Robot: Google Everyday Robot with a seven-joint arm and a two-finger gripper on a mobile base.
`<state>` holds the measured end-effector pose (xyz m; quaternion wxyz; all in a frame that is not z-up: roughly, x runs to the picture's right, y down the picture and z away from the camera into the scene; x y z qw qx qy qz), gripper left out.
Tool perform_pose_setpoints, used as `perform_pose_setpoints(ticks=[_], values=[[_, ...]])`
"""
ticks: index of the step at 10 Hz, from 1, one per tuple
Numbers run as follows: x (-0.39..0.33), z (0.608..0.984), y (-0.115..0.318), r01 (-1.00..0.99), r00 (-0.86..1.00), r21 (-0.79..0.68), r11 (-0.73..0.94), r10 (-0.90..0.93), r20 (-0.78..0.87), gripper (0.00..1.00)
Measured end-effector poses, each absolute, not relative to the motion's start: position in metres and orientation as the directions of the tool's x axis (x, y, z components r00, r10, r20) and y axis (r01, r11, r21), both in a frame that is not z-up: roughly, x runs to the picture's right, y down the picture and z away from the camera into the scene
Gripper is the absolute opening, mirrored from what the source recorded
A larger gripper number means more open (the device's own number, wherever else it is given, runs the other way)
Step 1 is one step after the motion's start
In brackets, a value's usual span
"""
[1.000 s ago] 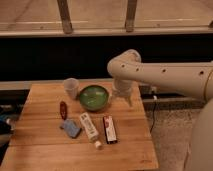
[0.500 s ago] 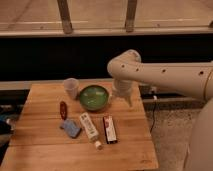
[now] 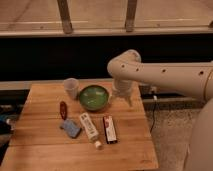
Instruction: Place the pepper in the ceramic bowl
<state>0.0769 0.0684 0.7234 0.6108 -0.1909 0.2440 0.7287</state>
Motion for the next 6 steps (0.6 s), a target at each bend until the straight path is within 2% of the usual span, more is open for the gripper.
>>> perform_pose_setpoints(ticks=[3, 6], values=[[0.065, 0.723, 0.051, -0.994, -0.106, 0.075, -0.077, 0.834, -0.542, 0.65], [0.002, 0.727, 0.011, -1.0, 0.008, -0.017, 0.0, 0.875, -0.484, 0.65]])
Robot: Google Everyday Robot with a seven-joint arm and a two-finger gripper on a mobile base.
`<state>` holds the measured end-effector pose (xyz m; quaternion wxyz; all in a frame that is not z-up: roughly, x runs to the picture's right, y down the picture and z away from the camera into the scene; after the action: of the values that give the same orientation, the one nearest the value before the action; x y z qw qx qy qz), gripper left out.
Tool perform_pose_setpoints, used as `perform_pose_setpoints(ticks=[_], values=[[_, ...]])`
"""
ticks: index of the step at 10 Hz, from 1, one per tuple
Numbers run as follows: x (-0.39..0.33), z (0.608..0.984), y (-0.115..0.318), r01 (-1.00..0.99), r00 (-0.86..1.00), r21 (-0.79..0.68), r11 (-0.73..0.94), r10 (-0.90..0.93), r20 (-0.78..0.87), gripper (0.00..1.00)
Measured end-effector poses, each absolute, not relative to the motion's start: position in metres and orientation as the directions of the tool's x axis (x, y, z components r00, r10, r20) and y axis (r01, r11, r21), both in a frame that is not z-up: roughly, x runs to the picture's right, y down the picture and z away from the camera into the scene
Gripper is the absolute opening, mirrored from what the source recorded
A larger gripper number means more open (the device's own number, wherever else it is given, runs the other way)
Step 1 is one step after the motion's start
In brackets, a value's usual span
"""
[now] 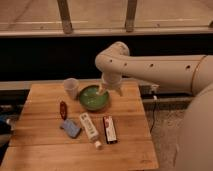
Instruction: Place the pepper in the ceramic bowl
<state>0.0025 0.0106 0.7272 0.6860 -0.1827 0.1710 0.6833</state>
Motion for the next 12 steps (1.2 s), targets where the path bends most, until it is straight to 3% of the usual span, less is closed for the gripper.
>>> perform_pose_setpoints(ticks=[6, 12], values=[[-0.128, 0.737, -0.033, -0.979, 0.161, -0.185, 0.09, 0.896, -0.413, 0.65], [-0.126, 0.738, -0.032, -0.977, 0.164, -0.192, 0.091, 0.899, -0.406, 0.65]])
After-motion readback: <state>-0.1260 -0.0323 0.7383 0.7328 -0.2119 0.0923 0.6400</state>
